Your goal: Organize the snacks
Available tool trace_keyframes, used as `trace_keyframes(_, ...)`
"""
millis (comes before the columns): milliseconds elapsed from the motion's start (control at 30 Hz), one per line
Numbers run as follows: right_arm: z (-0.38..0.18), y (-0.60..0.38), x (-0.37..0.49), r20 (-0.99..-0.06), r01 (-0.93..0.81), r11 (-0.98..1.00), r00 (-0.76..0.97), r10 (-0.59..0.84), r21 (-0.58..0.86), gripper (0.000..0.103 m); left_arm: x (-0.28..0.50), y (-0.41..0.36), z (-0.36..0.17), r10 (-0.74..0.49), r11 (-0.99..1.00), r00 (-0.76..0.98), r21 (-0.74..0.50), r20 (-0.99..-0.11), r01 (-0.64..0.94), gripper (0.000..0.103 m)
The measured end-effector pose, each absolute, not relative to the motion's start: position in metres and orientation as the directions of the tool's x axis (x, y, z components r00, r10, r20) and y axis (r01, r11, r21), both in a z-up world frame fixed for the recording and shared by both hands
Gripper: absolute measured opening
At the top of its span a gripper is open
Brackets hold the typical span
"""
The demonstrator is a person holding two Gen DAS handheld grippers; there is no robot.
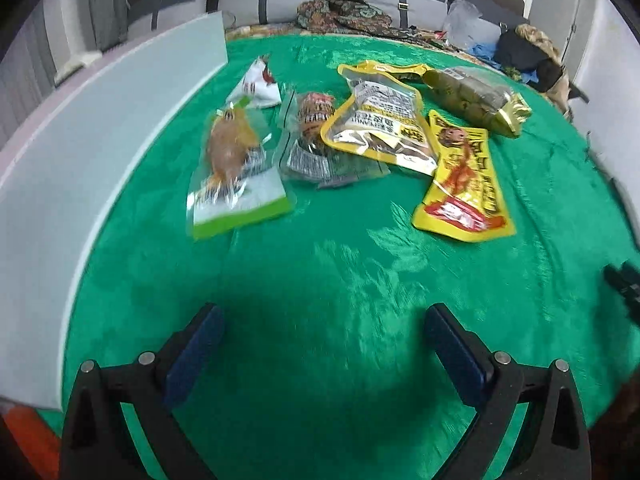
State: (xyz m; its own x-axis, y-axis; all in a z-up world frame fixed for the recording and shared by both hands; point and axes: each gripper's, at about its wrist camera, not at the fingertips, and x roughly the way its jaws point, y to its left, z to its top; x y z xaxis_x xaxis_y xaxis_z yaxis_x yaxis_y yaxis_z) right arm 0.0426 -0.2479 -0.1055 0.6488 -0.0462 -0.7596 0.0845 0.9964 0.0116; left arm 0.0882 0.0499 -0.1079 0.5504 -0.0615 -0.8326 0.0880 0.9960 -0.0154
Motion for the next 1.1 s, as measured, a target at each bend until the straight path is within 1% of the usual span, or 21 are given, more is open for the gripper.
trace_keyframes(133, -0.111, -0.232, 0.055, -0.764, 0.031, 0.999, 0.645, -0.025, -0.007, 0.078, 0.092, 0.049, -0.107, -0.062, 0.996, 0.578, -0.016, -0.814, 0.084, 0.102)
trace_keyframes(233, -0.117, -0.230, 0.056, -0.763, 0.031, 0.999, 0.646, -0.015, 0.007, 0.080, 0.093, 0.050, -0.109, -0.058, 0.997, 0.600, -0.014, -0.798, 0.078, 0.103)
trace_keyframes(367, -0.120, -0.231, 0.050, -0.746, 0.042, 0.999, 0.665, -0.021, 0.009, 0.086, 0.095, 0.051, -0.109, -0.052, 0.998, 0.609, -0.014, -0.791, 0.068, 0.103)
trace_keyframes(600, -0.121, -0.230, 0.050, -0.747, 0.053, 0.999, 0.664, -0.028, 0.010, 0.087, 0.097, 0.050, -0.110, -0.054, 0.997, 0.610, -0.014, -0.791, 0.071, 0.103)
trace_keyframes(667, -0.119, -0.230, 0.053, -0.763, 0.059, 0.998, 0.645, -0.028, 0.014, 0.087, 0.097, 0.050, -0.110, -0.055, 0.997, 0.610, -0.014, -0.791, 0.071, 0.103)
trace_keyframes(800, -0.112, -0.231, 0.078, -0.862, 0.081, 0.996, 0.507, -0.021, 0.023, 0.088, 0.097, 0.050, -0.110, -0.054, 0.997, 0.610, -0.014, -0.791, 0.070, 0.103)
trace_keyframes(833, -0.112, -0.231, 0.085, -0.869, 0.082, 0.996, 0.494, -0.022, 0.021, 0.088, 0.097, 0.050, -0.110, -0.054, 0.997, 0.610, -0.014, -0.791, 0.070, 0.103)
trace_keyframes(1100, -0.118, -0.239, 0.107, -0.805, 0.060, 0.998, 0.593, -0.027, 0.011, 0.090, 0.097, 0.050, -0.110, -0.054, 0.997, 0.610, -0.014, -0.791, 0.070, 0.103)
